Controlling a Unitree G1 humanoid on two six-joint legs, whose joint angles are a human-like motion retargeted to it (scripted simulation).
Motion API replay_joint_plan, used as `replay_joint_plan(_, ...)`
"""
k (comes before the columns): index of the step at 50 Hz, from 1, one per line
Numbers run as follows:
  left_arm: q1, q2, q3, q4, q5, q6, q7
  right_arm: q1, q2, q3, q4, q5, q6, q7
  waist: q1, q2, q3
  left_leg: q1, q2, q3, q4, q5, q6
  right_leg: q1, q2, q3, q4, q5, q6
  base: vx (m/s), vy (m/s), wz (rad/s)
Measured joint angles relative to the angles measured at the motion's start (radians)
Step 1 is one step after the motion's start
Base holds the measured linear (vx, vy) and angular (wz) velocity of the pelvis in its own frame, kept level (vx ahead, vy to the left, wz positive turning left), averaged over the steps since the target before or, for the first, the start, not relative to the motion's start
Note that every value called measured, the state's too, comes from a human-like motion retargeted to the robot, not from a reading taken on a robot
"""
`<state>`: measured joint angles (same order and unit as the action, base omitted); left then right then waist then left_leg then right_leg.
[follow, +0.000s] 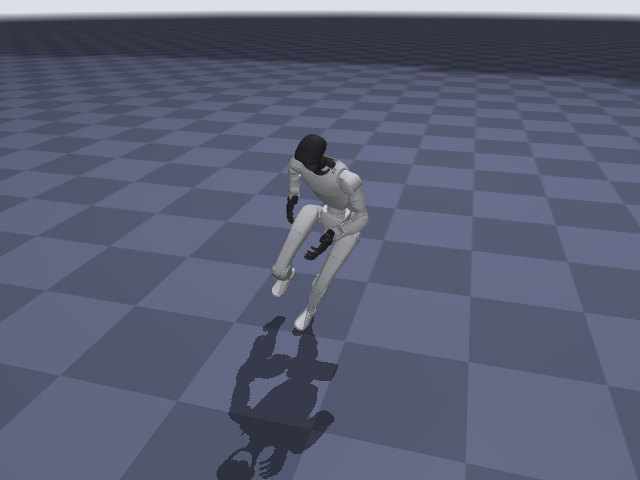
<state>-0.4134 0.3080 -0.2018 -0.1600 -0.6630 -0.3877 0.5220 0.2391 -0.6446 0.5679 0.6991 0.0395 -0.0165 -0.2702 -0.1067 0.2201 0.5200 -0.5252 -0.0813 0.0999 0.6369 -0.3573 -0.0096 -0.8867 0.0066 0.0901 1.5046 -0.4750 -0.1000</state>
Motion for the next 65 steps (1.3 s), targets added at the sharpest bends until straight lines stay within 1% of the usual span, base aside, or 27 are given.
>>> replay_joint_plan(2, -0.171, -0.016, 0.022, -0.149, 0.101, -0.006, -0.035, 0.079, 0.000, 0.029, 0.059, -0.056, 0.005, 0.085, -0.020, 0.035, 0.000, 0.074, -0.045, -0.133, -0.074, 0.051, -0.015, 0.010, 0.037, 0.004, -0.154, 0.011, 0.020, 0.36, 0.02, 3.79)
replay_joint_plan(5, -0.400, -0.044, 0.111, -0.301, 0.379, 0.024, 0.022, 0.235, 0.003, -0.074, 0.002, -0.085, -0.044, 0.132, -0.102, 0.079, 0.000, 0.137, -0.091, -0.331, -0.068, 0.096, -0.091, 0.066, 0.040, -0.072, -0.455, 0.028, 0.049, 0.45, 0.00, 3.88)
replay_joint_plan(7, -0.524, -0.051, 0.173, -0.351, 0.542, 0.025, 0.102, 0.302, -0.006, -0.143, -0.078, -0.050, -0.099, 0.137, -0.157, 0.069, 0.000, 0.224, -0.122, -0.446, -0.145, 0.127, -0.118, 0.137, 0.017, -0.134, -0.747, 0.061, 0.093, 0.50, -0.01, 3.34)
replay_joint_plan(9, -0.583, -0.062, 0.203, -0.378, 0.649, 0.026, 0.173, 0.337, -0.030, -0.196, -0.159, -0.044, -0.142, 0.159, -0.207, 0.030, 0.000, 0.347, -0.151, -0.552, -0.272, 0.162, -0.105, 0.226, -0.012, -0.195, -1.063, 0.093, 0.159, 0.56, -0.03, 3.10)
replay_joint_plan(10, -0.592, -0.055, 0.221, -0.366, 0.747, 0.047, 0.224, 0.356, -0.050, -0.226, -0.206, -0.050, -0.164, 0.178, -0.236, 0.010, 0.000, 0.424, -0.161, -0.610, -0.359, 0.190, -0.093, 0.279, -0.030, -0.234, -1.222, 0.110, 0.201, 0.63, -0.04, 2.88)
replay_joint_plan(13, -0.447, -0.036, 0.244, -0.322, 0.769, 0.049, 0.235, 0.359, -0.058, -0.316, -0.314, -0.063, -0.186, 0.214, -0.265, -0.047, 0.000, 0.571, -0.181, -0.699, -0.436, 0.232, -0.113, 0.370, -0.038, -0.275, -1.414, 0.163, 0.291, 0.71, -0.06, 2.34)
replay_joint_plan(15, -0.257, -0.001, 0.262, -0.248, 0.698, 0.047, 0.183, 0.347, -0.031, -0.380, -0.372, -0.059, -0.174, 0.205, -0.263, -0.082, 0.000, 0.612, -0.225, -0.699, -0.372, 0.231, -0.131, 0.438, -0.068, -0.247, -1.431, 0.224, 0.302, 0.75, -0.07, 2.00)
replay_joint_plan(17, -0.071, 0.026, 0.212, -0.112, 0.658, 0.075, 0.134, 0.278, 0.012, -0.412, -0.389, -0.018, -0.163, 0.142, -0.238, -0.083, 0.000, 0.492, -0.281, -0.566, -0.087, 0.200, -0.139, 0.464, -0.135, -0.280, -1.375, 0.240, 0.266, 0.73, -0.04, 1.93)
replay_joint_plan(18, 0.021, 0.033, 0.165, -0.034, 0.635, 0.092, 0.115, 0.222, 0.029, -0.413, -0.386, 0.009, -0.163, 0.095, -0.226, -0.065, 0.000, 0.386, -0.272, -0.456, 0.096, 0.202, -0.135, 0.461, -0.158, -0.314, -1.327, 0.225, 0.241, 0.70, -0.04, 1.88)
replay_joint_plan(20, 0.219, 0.035, 0.063, 0.101, 0.529, 0.097, 0.083, 0.061, 0.042, -0.386, -0.369, 0.039, -0.178, -0.025, -0.200, -0.032, 0.000, 0.166, -0.158, -0.213, 0.439, 0.195, -0.073, 0.445, -0.182, -0.377, -1.214, 0.171, 0.191, 0.70, -0.05, 1.63)
replay_joint_plan(22, 0.487, 0.055, 0.024, 0.145, 0.390, 0.068, 0.080, -0.152, 0.032, -0.348, -0.368, -0.007, -0.185, -0.157, -0.172, -0.044, 0.000, 0.002, -0.014, -0.031, 0.700, 0.071, 0.032, 0.436, -0.208, -0.411, -1.093, 0.094, 0.146, 0.73, -0.07, 1.06)
replay_joint_plan(25, 0.933, 0.155, 0.098, 0.081, 0.256, 0.025, 0.038, -0.481, 0.003, -0.368, -0.421, -0.114, -0.188, -0.317, -0.081, -0.083, 0.000, -0.196, 0.087, 0.105, 0.936, -0.108, 0.130, 0.455, -0.262, -0.445, -0.950, 0.002, 0.128, 0.78, 0.00, 0.73)
replay_joint_plan(27, 1.161, 0.251, 0.193, 0.013, 0.236, 0.041, -0.019, -0.626, -0.061, -0.435, -0.517, -0.135, -0.180, -0.395, 0.048, -0.086, -0.003, -0.304, 0.111, 0.166, 0.970, -0.150, 0.143, 0.481, -0.302, -0.441, -0.870, -0.005, 0.137, 0.85, 0.10, 0.58)
replay_joint_plan(30, 1.339, 0.359, 0.334, -0.021, 0.261, 0.078, -0.086, -0.767, -0.224, -0.522, -0.695, -0.104, -0.200, -0.461, 0.242, -0.071, -0.019, -0.429, 0.112, 0.225, 0.842, -0.156, 0.152, 0.590, -0.331, -0.434, -0.951, 0.085, 0.164, 0.92, 0.18, 0.68)
replay_joint_plan(33, 1.386, 0.332, 0.438, 0.004, 0.243, 0.111, -0.133, -0.822, -0.334, -0.558, -0.877, 0.015, -0.244, -0.417, 0.371, -0.111, -0.058, -0.466, 0.140, 0.315, 0.513, -0.124, 0.169, 0.676, -0.361, -0.435, -1.077, 0.262, 0.180, 1.06, 0.27, 0.75)
replay_joint_plan(35, 1.375, 0.253, 0.433, 0.046, 0.176, 0.129, -0.140, -0.820, -0.351, -0.545, -1.003, 0.077, -0.221, -0.363, 0.420, -0.168, -0.089, -0.419, 0.110, 0.354, 0.162, -0.093, 0.157, 0.735, -0.387, -0.418, -1.179, 0.409, 0.203, 1.18, 0.34, 0.48)
replay_joint_plan(38, 1.280, 0.142, 0.316, 0.133, 0.055, 0.109, -0.117, -0.817, -0.302, -0.485, -1.178, 0.064, -0.280, -0.281, 0.482, -0.220, -0.052, -0.210, 0.072, 0.319, -0.367, -0.041, 0.057, 0.869, -0.390, -0.302, -1.239, 0.523, 0.265, 1.29, 0.36, -0.20)
replay_joint_plan(40, 1.164, 0.087, 0.221, 0.210, 0.049, 0.107, -0.124, -0.808, -0.251, -0.449, -1.256, 0.029, -0.275, -0.225, 0.480, -0.224, -0.017, -0.097, 0.082, 0.337, -0.469, 0.020, 0.030, 0.938, -0.368, -0.215, -1.154, 0.511, 0.258, 1.30, 0.35, 0.55)
replay_joint_plan(42, 1.007, 0.047, 0.152, 0.289, 0.115, 0.105, -0.102, -0.761, -0.184, -0.408, -1.274, 0.016, -0.260, -0.178, 0.407, -0.240, -0.014, -0.106, 0.054, 0.309, -0.319, -0.036, 0.065, 0.910, -0.351, -0.170, -0.913, 0.415, 0.223, 1.22, 0.29, 2.13)
replay_joint_plan(45, 0.699, 0.024, 0.116, 0.348, 0.175, 0.113, -0.039, -0.623, -0.070, -0.330, -1.163, -0.001, -0.229, -0.173, 0.262, -0.269, -0.001, -0.175, -0.013, 0.217, -0.003, -0.201, 0.132, 0.780, -0.323, -0.150, -0.465, 0.254, 0.182, 1.15, 0.13, 2.83)
replay_joint_plan(48, 0.314, 0.078, 0.096, 0.299, 0.226, 0.111, -0.006, -0.420, 0.015, -0.272, -0.863, -0.034, -0.175, -0.189, 0.159, -0.269, 0.000, -0.128, -0.051, 0.140, 0.076, -0.286, 0.154, 0.572, -0.280, -0.121, -0.145, 0.141, 0.142, 1.12, -0.05, 2.09)
replay_joint_plan(50, 0.015, 0.139, 0.037, 0.230, 0.279, 0.102, 0.033, -0.270, 0.043, -0.273, -0.683, -0.014, -0.171, -0.189, 0.102, -0.238, 0.000, -0.062, -0.055, 0.089, 0.033, -0.301, 0.156, 0.408, -0.240, -0.110, -0.049, 0.086, 0.129, 1.11, -0.14, 1.67)
replay_joint_plan(54, -0.524, 0.307, -0.102, 0.052, 0.451, 0.086, 0.201, 0.095, -0.024, -0.354, -0.643, 0.060, -0.233, -0.191, -0.050, -0.120, 0.000, 0.113, 0.007, -0.045, -0.172, -0.188, 0.099, 0.150, -0.190, -0.189, -0.224, 0.064, 0.125, 1.16, -0.23, 1.49)
replay_joint_plan(58, -0.854, 0.455, -0.180, -0.072, 0.462, 0.039, 0.266, 0.369, -0.128, -0.463, -0.725, 0.107, -0.265, -0.094, -0.213, -0.040, 0.000, 0.284, 0.117, -0.117, -0.392, 0.040, 0.009, 0.063, -0.156, -0.291, -0.796, 0.131, 0.168, 1.27, -0.36, 0.97)
replay_joint_plan(60, -0.905, 0.459, -0.191, -0.128, 0.358, -0.023, 0.246, 0.452, -0.142, -0.506, -0.745, 0.137, -0.256, -0.047, -0.292, -0.029, 0.000, 0.374, 0.154, -0.098, -0.468, 0.154, -0.051, 0.089, -0.147, -0.316, -1.160, 0.172, 0.221, 1.39, -0.47, 1.03)
replay_joint_plan(62, -0.870, 0.411, -0.161, -0.170, 0.278, -0.065, 0.214, 0.508, -0.109, -0.543, -0.752, 0.137, -0.238, -0.027, -0.357, -0.032, 0.000, 0.490, 0.181, -0.090, -0.525, 0.236, -0.100, 0.133, -0.161, -0.343, -1.395, 0.171, 0.274, 1.48, -0.55, 1.15)
replay_joint_plan(65, -0.736, 0.304, -0.064, -0.180, 0.339, -0.048, 0.182, 0.527, -0.022, -0.578, -0.750, 0.115, -0.240, -0.044, -0.399, -0.056, 0.000, 0.641, 0.198, -0.130, -0.512, 0.312, -0.097, 0.228, -0.227, -0.470, -1.453, 0.196, 0.301, 1.47, -0.62, 0.83)
